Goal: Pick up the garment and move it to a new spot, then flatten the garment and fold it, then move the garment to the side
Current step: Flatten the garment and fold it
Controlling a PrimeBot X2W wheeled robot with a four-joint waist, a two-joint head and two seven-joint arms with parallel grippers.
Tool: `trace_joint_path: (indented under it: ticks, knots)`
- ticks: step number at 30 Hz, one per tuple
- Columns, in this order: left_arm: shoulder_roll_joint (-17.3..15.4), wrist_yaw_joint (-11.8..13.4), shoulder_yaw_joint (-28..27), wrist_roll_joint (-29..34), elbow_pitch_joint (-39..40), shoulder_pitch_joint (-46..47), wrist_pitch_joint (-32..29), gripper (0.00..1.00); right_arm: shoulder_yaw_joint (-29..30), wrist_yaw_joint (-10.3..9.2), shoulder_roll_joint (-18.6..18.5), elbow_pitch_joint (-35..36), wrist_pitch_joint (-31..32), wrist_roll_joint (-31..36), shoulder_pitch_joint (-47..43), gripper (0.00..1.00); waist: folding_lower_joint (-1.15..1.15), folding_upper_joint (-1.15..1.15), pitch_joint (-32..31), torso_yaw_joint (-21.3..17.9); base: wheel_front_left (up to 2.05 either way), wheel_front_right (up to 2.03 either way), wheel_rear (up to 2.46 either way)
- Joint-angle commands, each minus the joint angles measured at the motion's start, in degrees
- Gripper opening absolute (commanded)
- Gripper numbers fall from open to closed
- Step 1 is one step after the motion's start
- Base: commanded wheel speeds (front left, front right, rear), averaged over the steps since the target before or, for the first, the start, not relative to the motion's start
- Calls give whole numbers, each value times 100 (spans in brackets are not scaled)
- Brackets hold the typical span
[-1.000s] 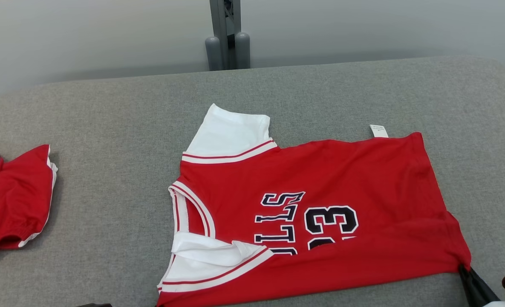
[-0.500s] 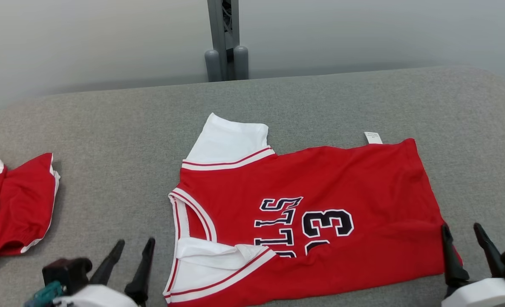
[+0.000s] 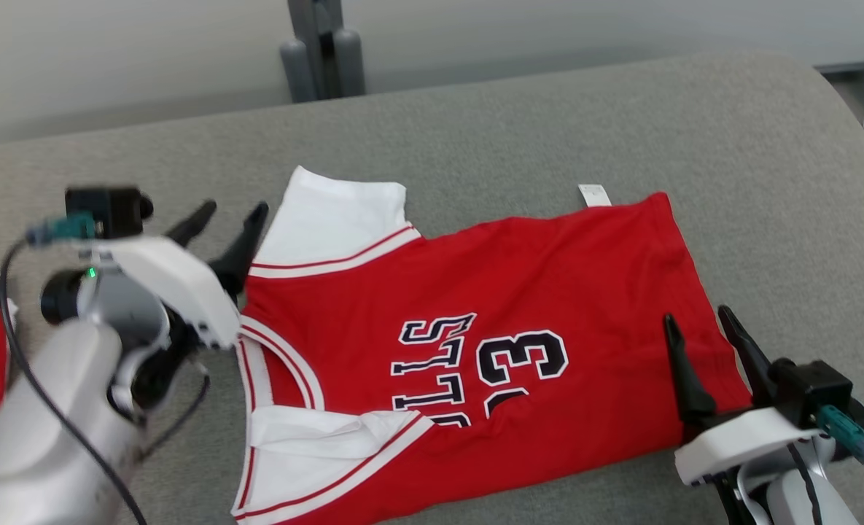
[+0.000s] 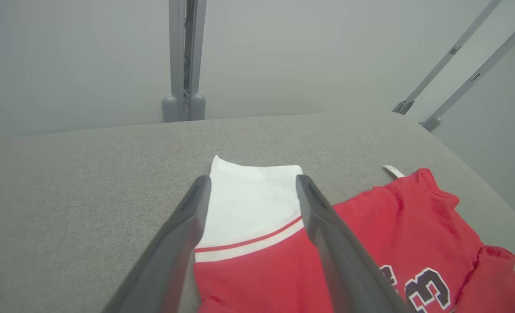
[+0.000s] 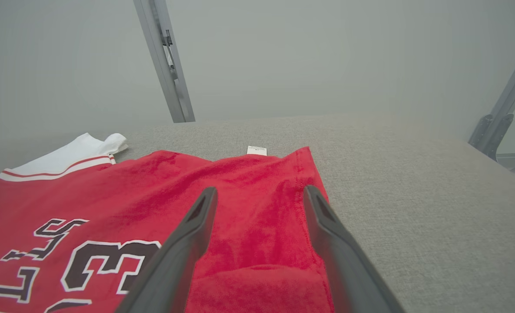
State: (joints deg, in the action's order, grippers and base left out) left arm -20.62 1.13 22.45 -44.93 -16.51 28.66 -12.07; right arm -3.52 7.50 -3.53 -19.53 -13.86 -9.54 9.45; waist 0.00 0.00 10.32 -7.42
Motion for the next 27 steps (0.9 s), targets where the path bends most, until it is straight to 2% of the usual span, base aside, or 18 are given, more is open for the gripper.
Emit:
trace_joint_path:
  ticks: [1,7,13,19,27]
  knots:
    - [-74,-93,22,-24,-210,308,-186,100,-31,-2,-1,-25,-53,8,135,100,0,0,296,-235,0,0,0]
    - [-297,-443,128,-348,-1407,1804,-1689,100,-235,-2,50,-88,-120,30,508,100,0,0,903,-515,0,0,0]
    - [-616,-733,332,-365,-2015,2857,-2547,100,-437,-2,51,9,-145,-317,745,100,0,0,1451,-794,0,0,0]
    - [-936,-847,716,-192,-2150,3258,-2889,100,-599,-2,52,176,-143,-563,826,100,0,0,1759,-1038,0,0,0]
    - [-992,-863,1037,-228,-2171,3418,-2921,100,-625,-2,52,293,-144,-621,868,100,0,0,1935,-1129,0,0,0]
